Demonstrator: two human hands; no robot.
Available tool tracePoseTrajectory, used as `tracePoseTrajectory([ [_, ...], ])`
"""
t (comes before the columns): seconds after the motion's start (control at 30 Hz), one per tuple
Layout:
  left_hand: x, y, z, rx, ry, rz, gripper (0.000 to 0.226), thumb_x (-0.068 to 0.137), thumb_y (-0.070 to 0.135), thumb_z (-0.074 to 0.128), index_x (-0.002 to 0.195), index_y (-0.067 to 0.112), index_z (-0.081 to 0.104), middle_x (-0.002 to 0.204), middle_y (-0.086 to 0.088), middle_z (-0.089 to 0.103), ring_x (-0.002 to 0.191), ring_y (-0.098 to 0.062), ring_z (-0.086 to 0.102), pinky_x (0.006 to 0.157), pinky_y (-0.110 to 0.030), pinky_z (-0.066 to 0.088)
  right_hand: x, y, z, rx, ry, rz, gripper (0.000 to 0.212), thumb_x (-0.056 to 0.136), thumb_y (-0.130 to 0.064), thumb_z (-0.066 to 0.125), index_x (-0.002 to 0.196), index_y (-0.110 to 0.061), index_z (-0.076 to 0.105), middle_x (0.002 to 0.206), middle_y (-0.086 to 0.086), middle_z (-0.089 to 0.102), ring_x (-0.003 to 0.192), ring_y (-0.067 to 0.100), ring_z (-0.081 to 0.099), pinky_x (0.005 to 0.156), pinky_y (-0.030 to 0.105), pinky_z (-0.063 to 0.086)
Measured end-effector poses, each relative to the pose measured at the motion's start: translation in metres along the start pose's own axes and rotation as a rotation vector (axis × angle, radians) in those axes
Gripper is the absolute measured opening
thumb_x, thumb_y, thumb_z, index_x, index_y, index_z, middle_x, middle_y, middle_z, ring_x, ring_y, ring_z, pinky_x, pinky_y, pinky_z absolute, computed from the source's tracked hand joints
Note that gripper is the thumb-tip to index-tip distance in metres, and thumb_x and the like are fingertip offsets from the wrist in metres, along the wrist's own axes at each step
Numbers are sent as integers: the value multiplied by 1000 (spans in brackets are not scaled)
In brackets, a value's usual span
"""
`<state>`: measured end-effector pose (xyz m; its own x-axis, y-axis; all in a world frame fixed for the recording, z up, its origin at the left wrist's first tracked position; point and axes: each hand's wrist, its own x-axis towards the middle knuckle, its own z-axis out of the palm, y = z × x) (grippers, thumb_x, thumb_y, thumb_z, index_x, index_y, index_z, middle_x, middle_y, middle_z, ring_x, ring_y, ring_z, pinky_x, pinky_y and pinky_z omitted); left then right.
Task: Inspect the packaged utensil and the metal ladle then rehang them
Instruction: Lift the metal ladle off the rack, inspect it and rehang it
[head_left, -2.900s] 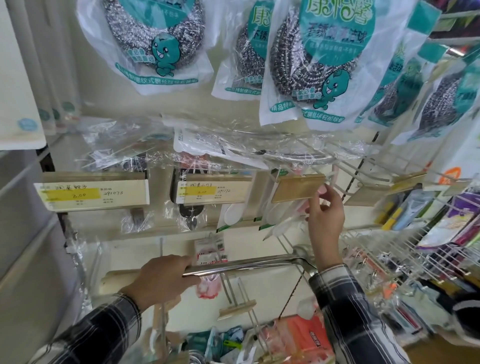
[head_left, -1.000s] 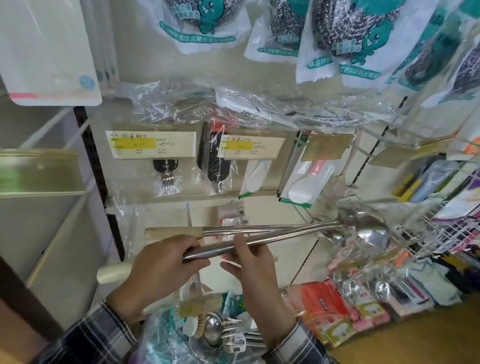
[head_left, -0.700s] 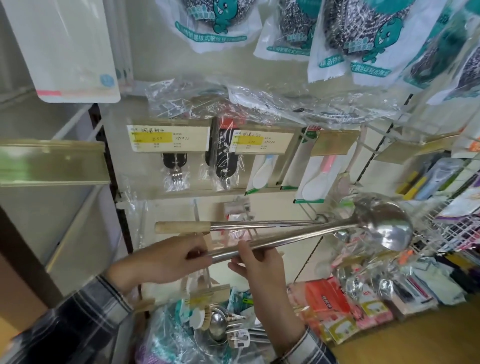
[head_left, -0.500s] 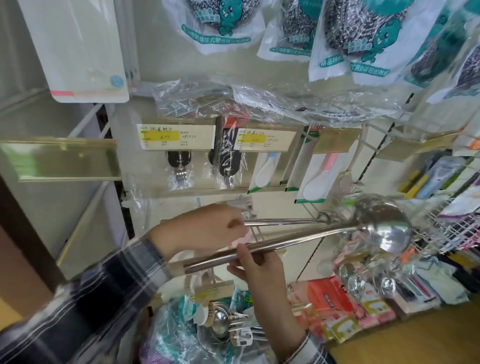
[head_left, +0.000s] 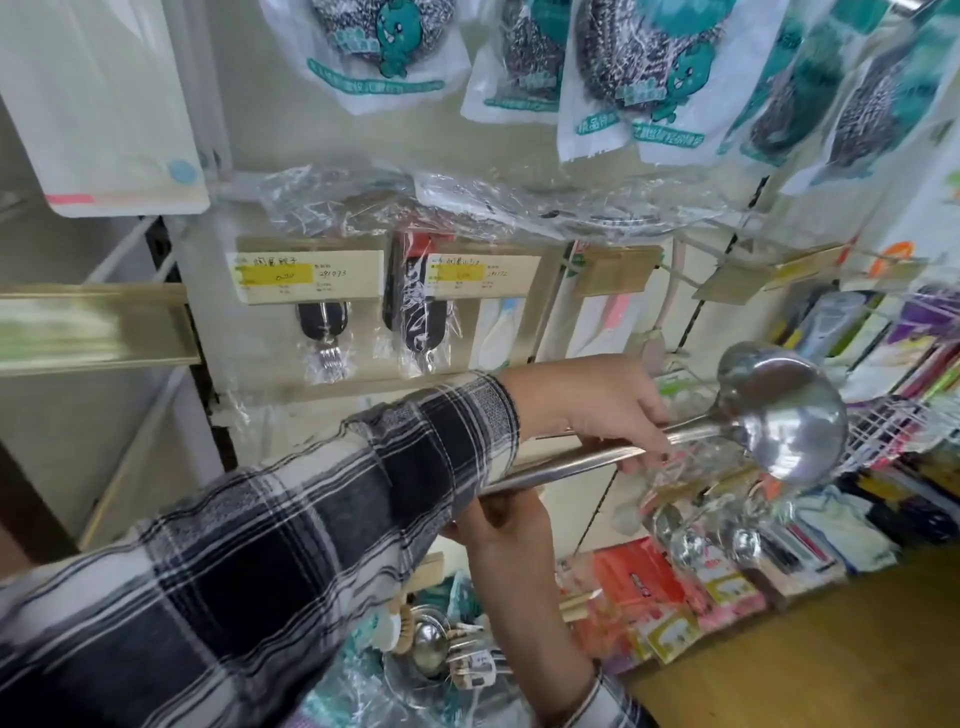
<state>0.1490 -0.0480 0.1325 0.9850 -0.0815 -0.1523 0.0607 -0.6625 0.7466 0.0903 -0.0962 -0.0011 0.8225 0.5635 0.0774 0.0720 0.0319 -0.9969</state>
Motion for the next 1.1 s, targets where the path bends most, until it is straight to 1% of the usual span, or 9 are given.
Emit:
tracePoseTrajectory([
  [0.07, -5, 10, 0, 7, 32, 55, 17, 86, 18, 65, 90, 3, 72, 78, -4, 75, 67, -10, 67, 55, -7, 47, -6, -11, -5, 33, -13, -48, 15, 84, -19, 65, 92, -7, 62, 81, 14, 72, 74, 20, 71, 76, 47, 59],
  [0.23, -28, 27, -2, 61, 89, 160, 22, 85, 15, 64, 92, -5, 71, 90, -22, 72, 78, -25, 64, 68, -26, 47, -25, -26, -16, 66, -172, -131, 21, 83, -28, 67, 90, -8, 63, 78, 9, 72, 77, 19, 70, 76, 38, 58],
  [0.33, -48, 25, -4, -16, 143, 142, 21, 84, 12, 68, 97, -4, 69, 85, -18, 74, 66, -15, 65, 58, -11, 45, -27, -22, -26, 48, -355, -114, 6, 82, -20, 68, 86, -23, 65, 77, -1, 71, 75, 13, 66, 69, 25, 54],
  [0.43, -68, 17, -10, -114, 252, 120, 22, 81, 11, 72, 100, 2, 65, 87, -14, 75, 72, -19, 71, 70, -30, 57, -22, -21, -40, -95, -533, -114, 10, 81, -17, 69, 86, -25, 66, 84, -3, 70, 84, 12, 67, 76, 24, 54],
  [0.53, -86, 4, -12, -197, 335, 83, 22, 78, 10, 75, 95, 3, 62, 89, -18, 74, 81, -30, 73, 74, -45, 59, -12, -23, -48, -292, -692, -133, 10, 83, -15, 69, 91, -12, 66, 90, 1, 67, 87, 11, 66, 76, 23, 54],
  [0.63, -102, -12, -9, -247, 416, 44, 21, 76, 7, 76, 90, 3, 60, 88, -17, 73, 79, -28, 74, 75, -47, 59, 2, -21, -49, -454, -817, -152, 12, 83, -15, 68, 93, -9, 64, 95, 5, 67, 90, 14, 67, 78, 27, 57],
  [0.8, -124, -37, 1, -266, 554, -49, 27, 73, 14, 79, 90, 7, 60, 88, -14, 74, 81, -28, 72, 76, -51, 59, 21, -11, -53, -724, -978, -219, 10, 83, -21, 68, 93, -21, 63, 90, -11, 65, 89, 7, 65, 81, 32, 57],
  [0.93, -139, -47, 17, -289, 632, -94, 21, 75, 16, 78, 89, 7, 66, 86, -9, 75, 79, -18, 71, 78, -38, 57, 32, -9, -59, -854, -1050, -153, 13, 84, -20, 66, 96, -22, 62, 101, -1, 70, 92, 10, 66, 86, 38, 55],
  [1.1, -161, -60, 36, -494, 771, -153, 8, 75, 13, 76, 83, 12, 74, 86, 4, 78, 83, -3, 71, 80, -20, 55, 43, -13, -63, -990, -1064, -143, 14, 84, -27, 65, 97, -27, 61, 103, -6, 70, 92, 9, 65, 89, 40, 52],
])
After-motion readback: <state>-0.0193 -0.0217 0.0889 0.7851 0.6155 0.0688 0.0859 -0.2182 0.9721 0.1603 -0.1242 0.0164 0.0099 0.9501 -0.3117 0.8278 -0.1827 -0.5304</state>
